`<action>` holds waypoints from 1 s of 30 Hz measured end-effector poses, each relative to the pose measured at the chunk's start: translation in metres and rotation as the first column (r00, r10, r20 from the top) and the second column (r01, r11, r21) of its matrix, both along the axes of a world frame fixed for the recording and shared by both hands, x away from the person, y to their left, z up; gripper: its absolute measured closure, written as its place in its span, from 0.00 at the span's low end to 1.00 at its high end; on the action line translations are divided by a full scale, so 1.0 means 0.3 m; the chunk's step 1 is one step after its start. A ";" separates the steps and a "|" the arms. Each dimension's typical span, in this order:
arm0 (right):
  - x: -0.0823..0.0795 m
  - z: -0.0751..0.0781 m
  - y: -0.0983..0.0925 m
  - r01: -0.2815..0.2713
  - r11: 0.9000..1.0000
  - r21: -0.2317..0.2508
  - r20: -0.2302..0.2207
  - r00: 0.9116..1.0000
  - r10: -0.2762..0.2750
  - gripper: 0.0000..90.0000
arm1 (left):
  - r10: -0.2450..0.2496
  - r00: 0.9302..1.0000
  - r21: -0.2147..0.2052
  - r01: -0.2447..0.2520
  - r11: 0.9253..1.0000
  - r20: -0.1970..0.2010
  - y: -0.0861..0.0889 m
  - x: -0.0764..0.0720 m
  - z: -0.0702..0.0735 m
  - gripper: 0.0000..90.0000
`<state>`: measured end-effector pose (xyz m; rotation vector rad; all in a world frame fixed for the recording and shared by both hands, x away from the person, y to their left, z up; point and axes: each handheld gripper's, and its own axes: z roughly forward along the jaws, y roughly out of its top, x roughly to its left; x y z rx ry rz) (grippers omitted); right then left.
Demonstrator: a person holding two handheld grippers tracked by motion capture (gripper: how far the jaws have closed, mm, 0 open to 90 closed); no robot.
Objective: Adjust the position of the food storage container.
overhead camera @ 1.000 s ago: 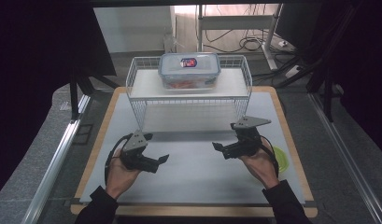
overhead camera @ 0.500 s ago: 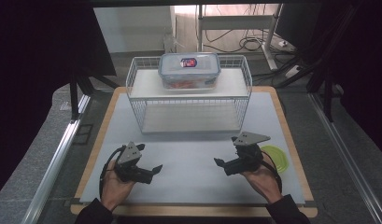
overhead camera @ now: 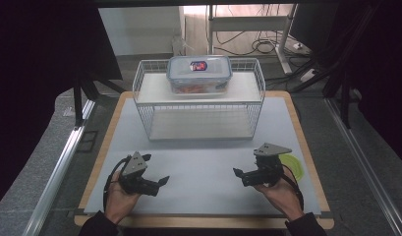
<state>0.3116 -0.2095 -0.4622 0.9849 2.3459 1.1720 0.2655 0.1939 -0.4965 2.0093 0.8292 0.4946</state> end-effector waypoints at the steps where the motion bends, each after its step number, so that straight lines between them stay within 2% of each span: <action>1: 0.003 0.001 -0.012 0.005 1.000 0.010 -0.007 1.000 -0.005 0.00 | 0.000 1.000 0.000 0.000 1.000 -0.002 0.000 0.000 -0.001 0.02; 3: 0.004 0.006 -0.026 0.024 1.000 0.011 -0.006 1.000 -0.024 0.03 | 0.000 1.000 -0.001 0.000 1.000 -0.003 -0.001 0.000 -0.001 0.02; 6: 0.001 0.017 -0.055 0.041 0.999 0.013 0.005 0.999 -0.041 0.17 | -0.002 1.000 0.004 0.002 1.000 -0.006 -0.003 0.001 -0.002 0.02; 9: 0.000 0.024 -0.083 0.059 0.998 -0.015 0.008 0.998 -0.059 0.38 | -0.004 1.000 0.010 0.004 1.000 -0.011 -0.007 0.002 -0.005 0.02; 10: 0.002 0.024 -0.099 0.063 0.998 -0.025 -0.005 0.998 -0.063 0.46 | -0.006 1.000 0.011 0.006 1.000 -0.012 -0.008 0.002 -0.006 0.02; 15: 0.017 0.024 -0.173 0.099 0.994 -0.041 -0.036 0.994 -0.101 0.57 | -0.021 1.000 0.007 0.021 1.000 0.001 -0.011 -0.003 -0.002 0.03; 19: 0.021 0.038 -0.239 0.152 0.987 -0.045 -0.038 0.987 -0.154 0.77 | -0.026 1.000 0.012 0.026 1.000 0.004 -0.015 -0.003 -0.003 0.03; 22: 0.024 0.041 -0.297 0.203 0.978 -0.057 -0.043 0.978 -0.205 0.91 | -0.027 1.000 0.013 0.027 1.000 0.002 -0.014 -0.002 -0.005 0.03; 24: 0.026 0.044 -0.342 0.259 0.964 -0.065 -0.041 0.964 -0.262 0.98 | -0.027 1.000 0.012 0.027 1.000 -0.001 -0.014 -0.001 -0.006 0.03; 30: 0.017 0.047 -0.429 0.354 0.933 -0.062 -0.034 0.934 -0.356 1.00 | -0.023 1.000 0.021 0.023 1.000 -0.007 -0.017 0.002 -0.010 0.04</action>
